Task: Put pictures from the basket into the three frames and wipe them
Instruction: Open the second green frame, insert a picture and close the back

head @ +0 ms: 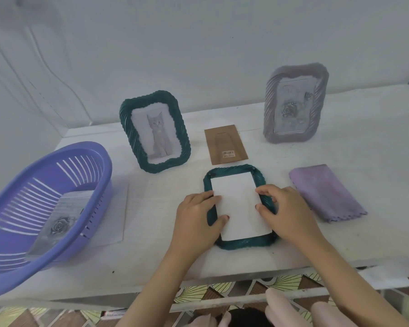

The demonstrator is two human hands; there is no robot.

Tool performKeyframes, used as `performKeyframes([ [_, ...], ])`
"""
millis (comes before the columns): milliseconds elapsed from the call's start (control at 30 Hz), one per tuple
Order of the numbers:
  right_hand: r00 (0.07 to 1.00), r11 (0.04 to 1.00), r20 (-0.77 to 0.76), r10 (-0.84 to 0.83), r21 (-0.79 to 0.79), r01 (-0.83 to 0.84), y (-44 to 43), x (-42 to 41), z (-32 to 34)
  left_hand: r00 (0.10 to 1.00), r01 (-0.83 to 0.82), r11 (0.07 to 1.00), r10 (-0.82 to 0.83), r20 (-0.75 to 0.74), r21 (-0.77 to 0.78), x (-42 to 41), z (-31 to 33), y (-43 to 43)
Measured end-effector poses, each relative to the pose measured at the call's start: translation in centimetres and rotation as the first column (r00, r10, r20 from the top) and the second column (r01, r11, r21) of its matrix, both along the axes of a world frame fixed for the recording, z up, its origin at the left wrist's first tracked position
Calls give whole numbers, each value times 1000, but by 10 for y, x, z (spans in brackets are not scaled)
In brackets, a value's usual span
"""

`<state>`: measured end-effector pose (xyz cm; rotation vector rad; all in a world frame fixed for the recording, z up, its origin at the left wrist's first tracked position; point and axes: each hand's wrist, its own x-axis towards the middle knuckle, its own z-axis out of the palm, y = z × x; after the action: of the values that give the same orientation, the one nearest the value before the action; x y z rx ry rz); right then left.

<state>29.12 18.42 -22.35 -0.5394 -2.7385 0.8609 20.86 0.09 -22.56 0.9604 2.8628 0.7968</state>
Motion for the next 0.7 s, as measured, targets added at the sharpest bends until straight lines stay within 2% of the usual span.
performKeyframes([
  [267, 999, 997, -43, 25, 72, -22, -4, 2, 1, 1000, 6, 1000, -6, -16, -12, -2, -2, -1],
  [400, 991, 993, -130, 28, 114, -13, -2, -4, 6, 1000, 2, 999, -2, -17, 52, -4, 2, -1],
  [567, 989, 999, -148, -5, -51, -2, 17, -47, 17, 999, -37, 993, 34, 27, 108, -31, 17, 9],
  [700, 999, 987, 10, -49, -150, 50, 33, -94, 21, 981, -91, 986, 64, 182, 142, -65, 25, 33],
])
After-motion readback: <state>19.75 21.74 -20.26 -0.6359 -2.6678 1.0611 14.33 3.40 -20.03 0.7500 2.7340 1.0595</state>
